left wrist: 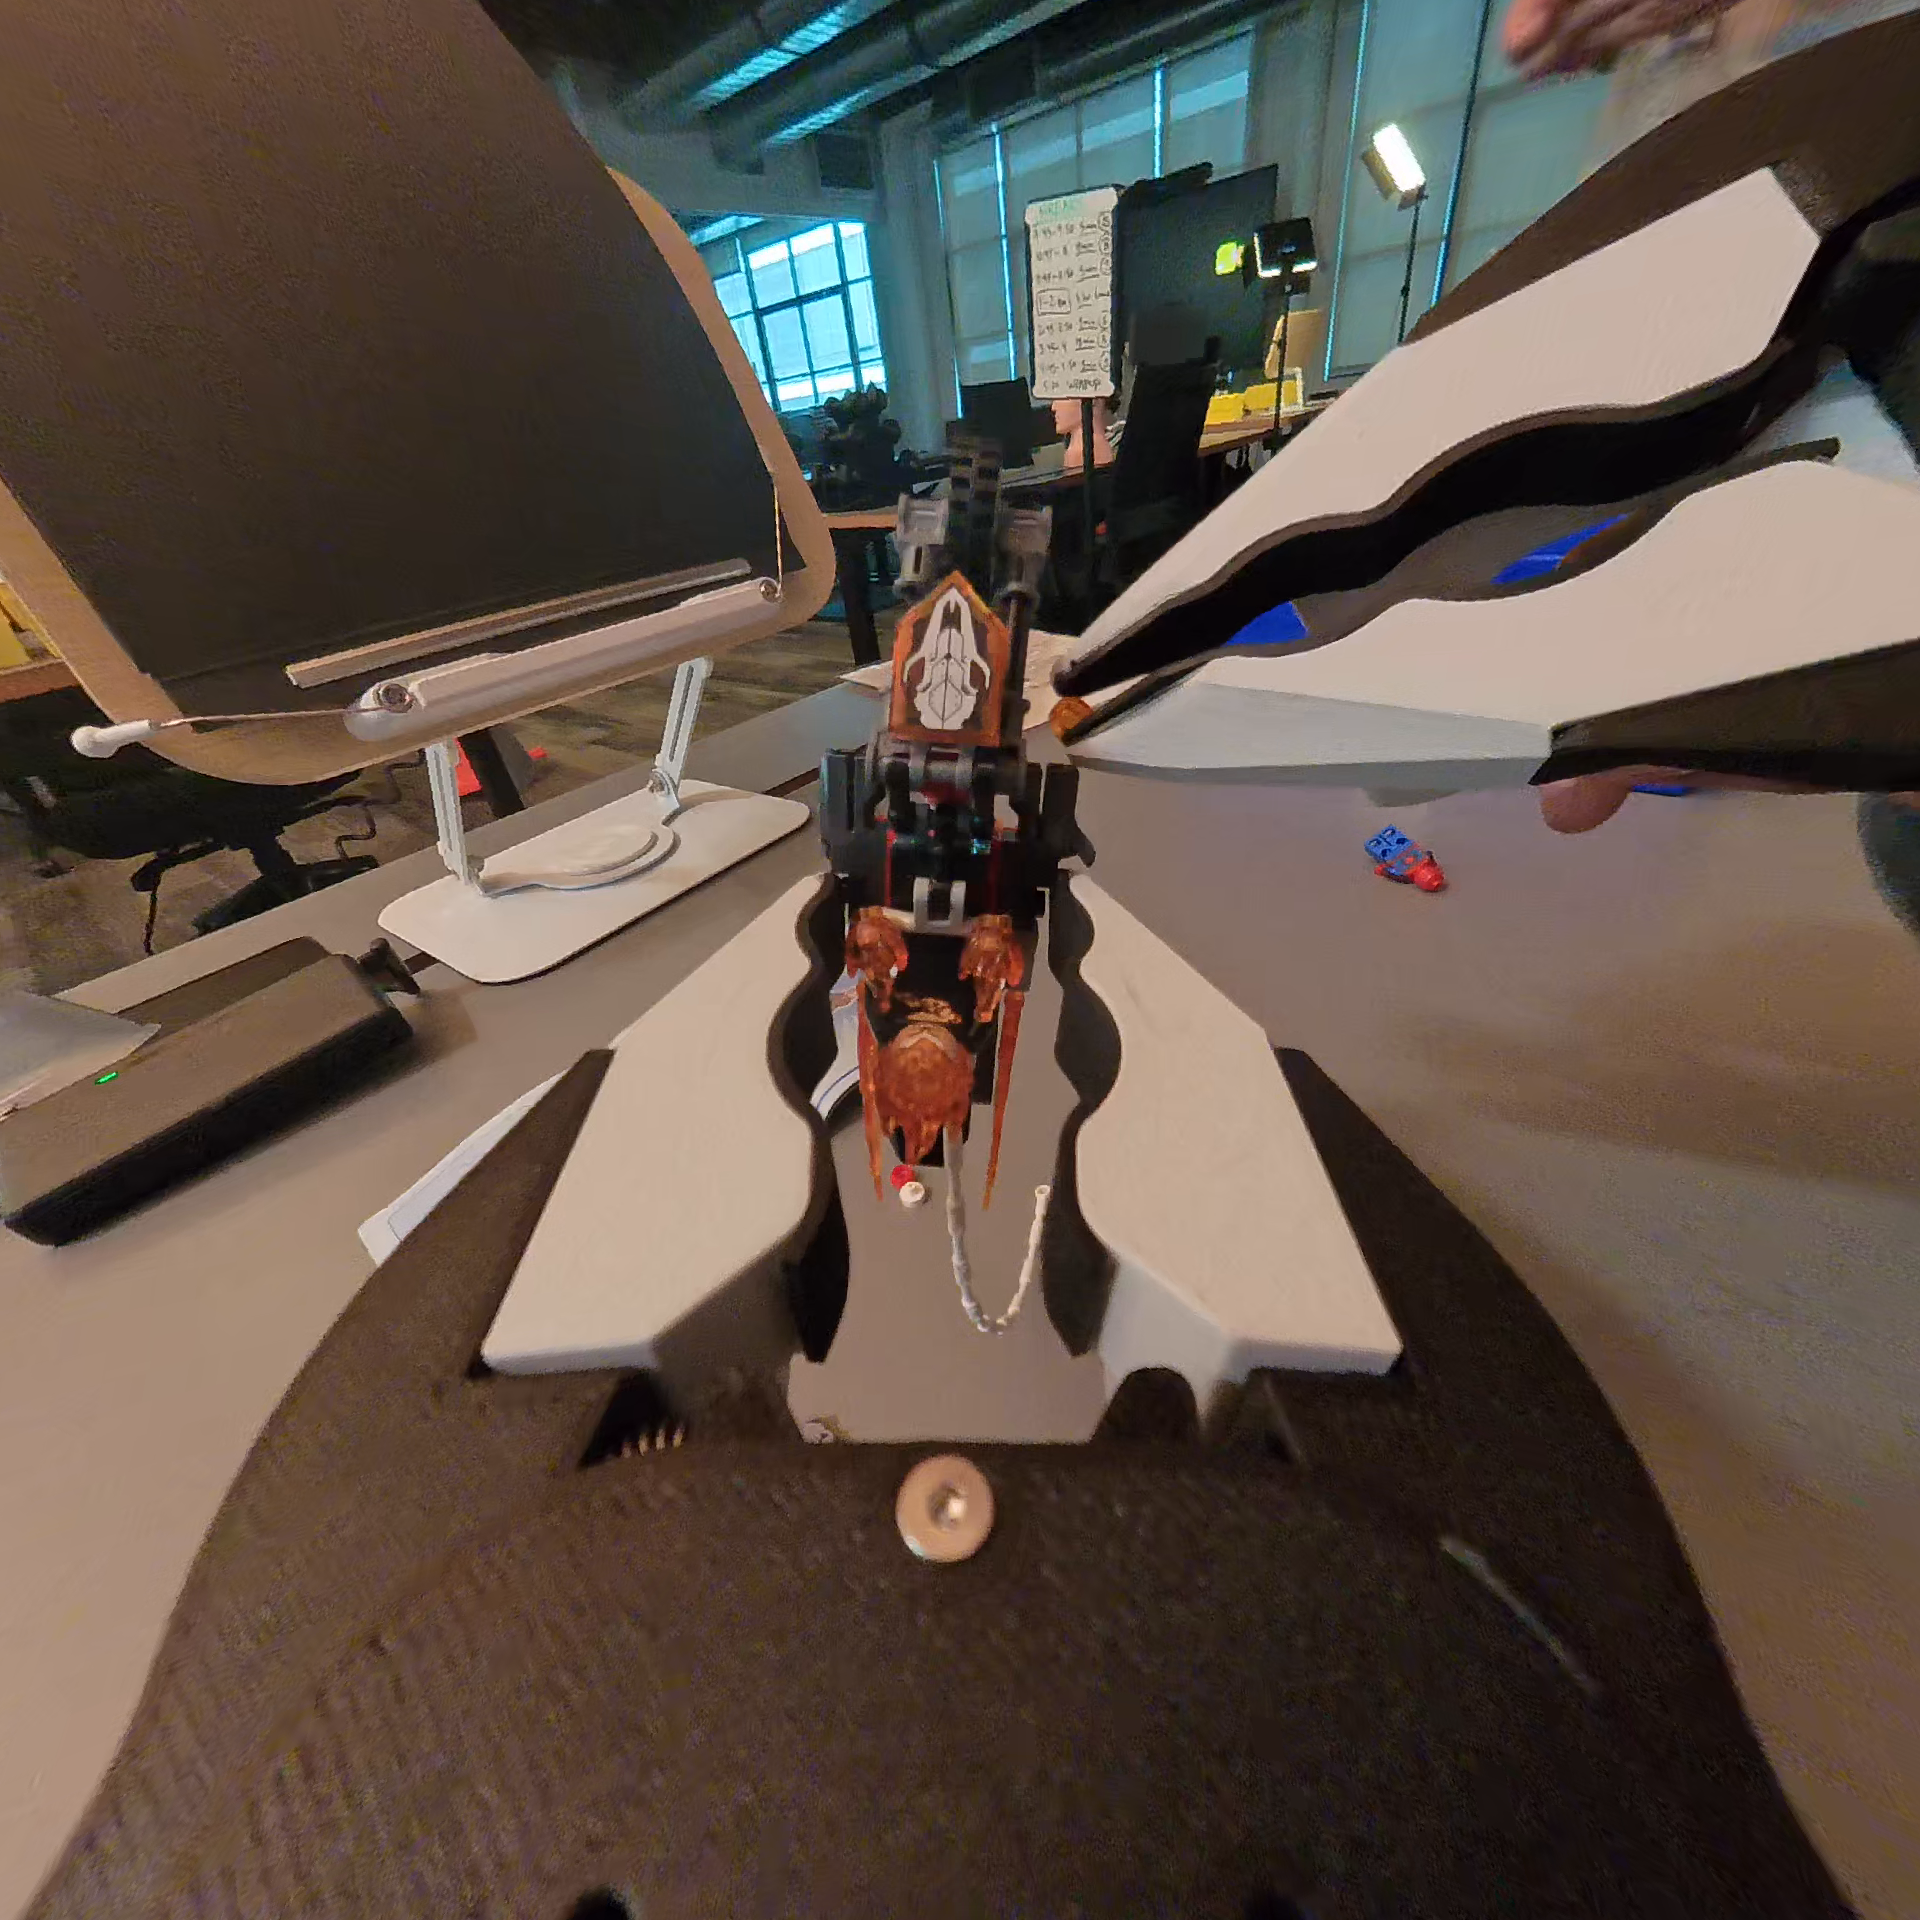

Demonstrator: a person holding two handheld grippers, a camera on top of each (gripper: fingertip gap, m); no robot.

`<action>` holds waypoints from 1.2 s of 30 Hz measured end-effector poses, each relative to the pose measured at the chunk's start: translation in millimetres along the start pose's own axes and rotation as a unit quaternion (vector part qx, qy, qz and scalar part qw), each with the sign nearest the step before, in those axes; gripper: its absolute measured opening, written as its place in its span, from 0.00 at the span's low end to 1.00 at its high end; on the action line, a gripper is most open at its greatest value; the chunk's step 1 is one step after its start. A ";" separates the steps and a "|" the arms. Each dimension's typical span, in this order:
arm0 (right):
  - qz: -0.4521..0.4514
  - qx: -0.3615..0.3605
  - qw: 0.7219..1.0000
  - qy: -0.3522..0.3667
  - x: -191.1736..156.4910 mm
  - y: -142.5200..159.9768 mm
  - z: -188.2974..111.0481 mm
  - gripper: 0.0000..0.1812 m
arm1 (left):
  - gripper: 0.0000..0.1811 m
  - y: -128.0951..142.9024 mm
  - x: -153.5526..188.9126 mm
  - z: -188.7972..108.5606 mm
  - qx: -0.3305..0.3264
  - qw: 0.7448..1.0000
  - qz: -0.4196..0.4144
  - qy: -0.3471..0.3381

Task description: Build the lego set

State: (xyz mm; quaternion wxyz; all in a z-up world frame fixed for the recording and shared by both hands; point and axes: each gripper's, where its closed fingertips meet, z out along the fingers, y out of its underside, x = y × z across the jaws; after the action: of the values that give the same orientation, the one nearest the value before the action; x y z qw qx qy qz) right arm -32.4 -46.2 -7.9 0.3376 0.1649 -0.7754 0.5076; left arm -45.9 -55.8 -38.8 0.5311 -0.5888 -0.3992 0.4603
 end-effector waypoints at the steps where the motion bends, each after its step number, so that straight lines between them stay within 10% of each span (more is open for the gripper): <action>1: -0.002 -0.001 1.000 -0.002 -0.9 -0.2 0.3 0.03 | 0.21 0.6 0.0 0.2 -0.001 1.000 0.000 0.000; 36: 0.094 0.040 0.993 -0.055 -8.6 -6.2 -0.3 0.06 | 0.21 3.4 3.2 2.0 -0.004 1.000 -0.010 0.014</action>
State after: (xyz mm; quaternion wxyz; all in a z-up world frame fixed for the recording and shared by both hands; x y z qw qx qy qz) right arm -22.4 -49.4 -9.7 0.2382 0.1327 -0.7841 0.5575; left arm -47.1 -52.5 -42.6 0.5389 -0.5936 -0.3991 0.4449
